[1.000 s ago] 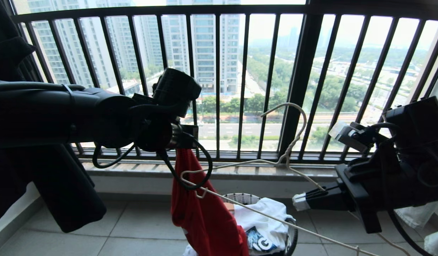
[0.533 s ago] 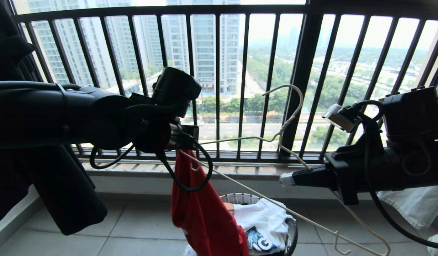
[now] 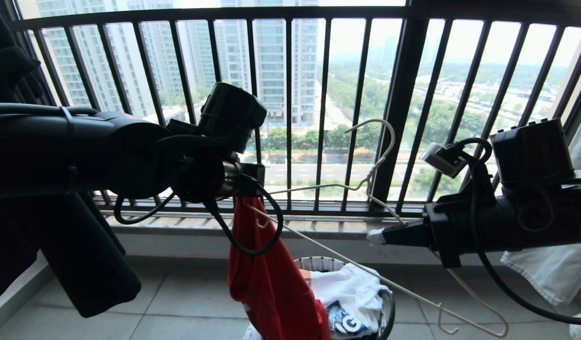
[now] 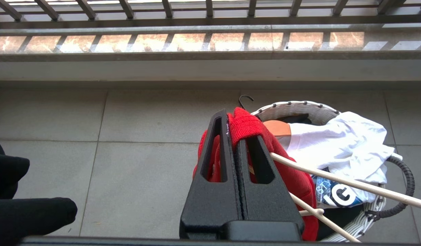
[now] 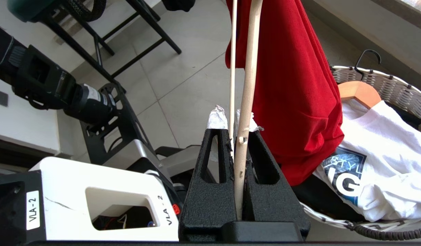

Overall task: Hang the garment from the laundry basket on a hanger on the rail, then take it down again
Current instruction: Hang the clothes on the clothes rack

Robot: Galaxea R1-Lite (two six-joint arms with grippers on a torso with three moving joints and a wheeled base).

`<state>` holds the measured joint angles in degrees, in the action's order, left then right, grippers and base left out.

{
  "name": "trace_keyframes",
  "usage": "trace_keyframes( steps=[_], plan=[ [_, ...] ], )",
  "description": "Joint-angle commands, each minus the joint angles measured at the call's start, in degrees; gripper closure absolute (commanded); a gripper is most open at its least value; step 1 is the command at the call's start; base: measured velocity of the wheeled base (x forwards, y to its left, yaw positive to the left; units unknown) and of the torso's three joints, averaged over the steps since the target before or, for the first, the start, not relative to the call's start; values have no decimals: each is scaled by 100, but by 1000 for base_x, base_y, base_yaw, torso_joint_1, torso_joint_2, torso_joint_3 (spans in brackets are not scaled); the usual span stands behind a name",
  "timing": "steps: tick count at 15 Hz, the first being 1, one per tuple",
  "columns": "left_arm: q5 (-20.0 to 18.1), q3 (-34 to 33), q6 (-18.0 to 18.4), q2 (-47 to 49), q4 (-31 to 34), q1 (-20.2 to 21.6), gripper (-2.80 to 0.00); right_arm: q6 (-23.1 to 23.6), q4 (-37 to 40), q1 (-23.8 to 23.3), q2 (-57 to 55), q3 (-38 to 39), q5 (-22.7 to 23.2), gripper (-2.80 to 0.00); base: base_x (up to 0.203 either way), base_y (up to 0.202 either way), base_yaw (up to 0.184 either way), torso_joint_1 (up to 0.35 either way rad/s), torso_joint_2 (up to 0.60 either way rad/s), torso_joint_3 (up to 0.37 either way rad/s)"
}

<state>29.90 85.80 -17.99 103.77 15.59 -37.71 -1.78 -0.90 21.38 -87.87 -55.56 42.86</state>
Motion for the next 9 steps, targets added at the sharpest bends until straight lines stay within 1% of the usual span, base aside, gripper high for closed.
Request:
trace_keyframes(
  steps=[1, 3, 4, 7, 9],
  plan=[
    [7, -66, 3, -122, 11, -11, 0, 8, -83, -13, -83, -7, -100, 0, 0, 0, 0, 0, 0, 0],
    [-164, -148, 6, -250, 31, -88, 0, 7, -326, -29, -178, 7, -483, 0, 0, 0, 0, 0, 0, 0],
    [-206, -159, 14, -270, 40, -96, 0, 11, -362, -29, -193, 17, -567, 0, 0, 0, 0, 0, 0, 0],
    [-222, -186, 68, -261, 58, -97, 0, 29, -367, -55, -178, 11, -595, 0, 0, 0, 0, 0, 0, 0],
    [-222, -186, 77, -197, 30, -89, 0, 37, -357, 9, -160, 55, -577, 0, 0, 0, 0, 0, 0, 0]
  ],
)
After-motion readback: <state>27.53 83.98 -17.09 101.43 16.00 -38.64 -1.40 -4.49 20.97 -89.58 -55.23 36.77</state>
